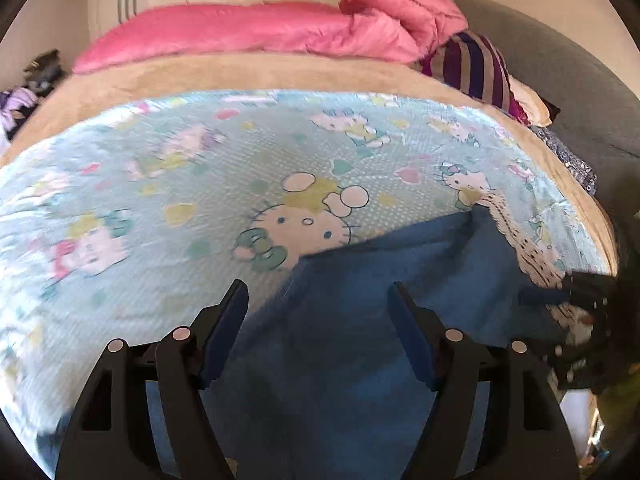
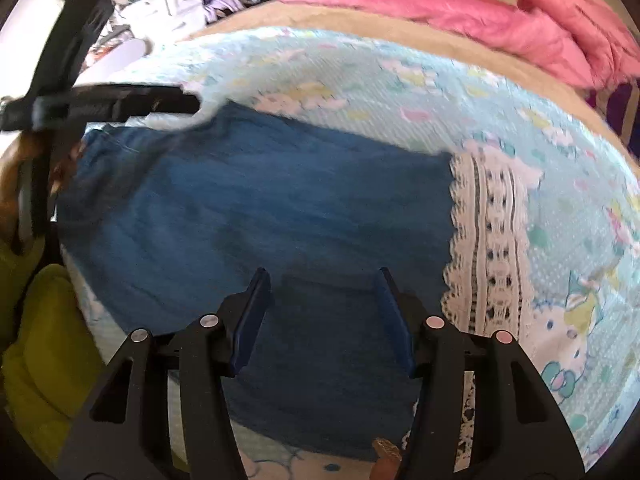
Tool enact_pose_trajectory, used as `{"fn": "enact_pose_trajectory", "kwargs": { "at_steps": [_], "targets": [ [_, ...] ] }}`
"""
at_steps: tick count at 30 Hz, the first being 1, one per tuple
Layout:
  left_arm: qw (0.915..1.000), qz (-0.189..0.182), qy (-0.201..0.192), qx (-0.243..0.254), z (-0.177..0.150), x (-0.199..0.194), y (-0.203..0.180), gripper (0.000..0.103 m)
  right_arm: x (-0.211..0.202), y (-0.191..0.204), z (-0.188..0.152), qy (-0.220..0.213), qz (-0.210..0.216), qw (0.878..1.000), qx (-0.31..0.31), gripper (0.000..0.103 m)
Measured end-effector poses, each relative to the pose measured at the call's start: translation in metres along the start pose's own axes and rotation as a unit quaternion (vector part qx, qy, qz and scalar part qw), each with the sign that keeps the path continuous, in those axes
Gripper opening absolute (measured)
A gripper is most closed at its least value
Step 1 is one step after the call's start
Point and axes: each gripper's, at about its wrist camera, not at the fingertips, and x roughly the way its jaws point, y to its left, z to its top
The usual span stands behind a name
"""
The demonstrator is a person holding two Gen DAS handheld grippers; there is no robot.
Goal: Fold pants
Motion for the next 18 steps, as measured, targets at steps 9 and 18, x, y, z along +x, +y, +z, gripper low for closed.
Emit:
{"fn": "enact_pose_trajectory", "kwargs": {
  "at_steps": [9, 18],
  "targets": [
    [0.9963, -0.074, 0.031, -0.031, -0.008, 0.049, 0.014, 0.010, 0.003, -0.005, -0.012, -0.005, 0.011, 1.000, 0.013, 0.048],
    [0.9978, -0.030, -0.023, -0.055, -0.003, 0.044, 0.030, 0.007, 0.004, -0.002, -0.013, -0.004, 0.004, 1.000, 0.016, 0.048]
  ]
}}
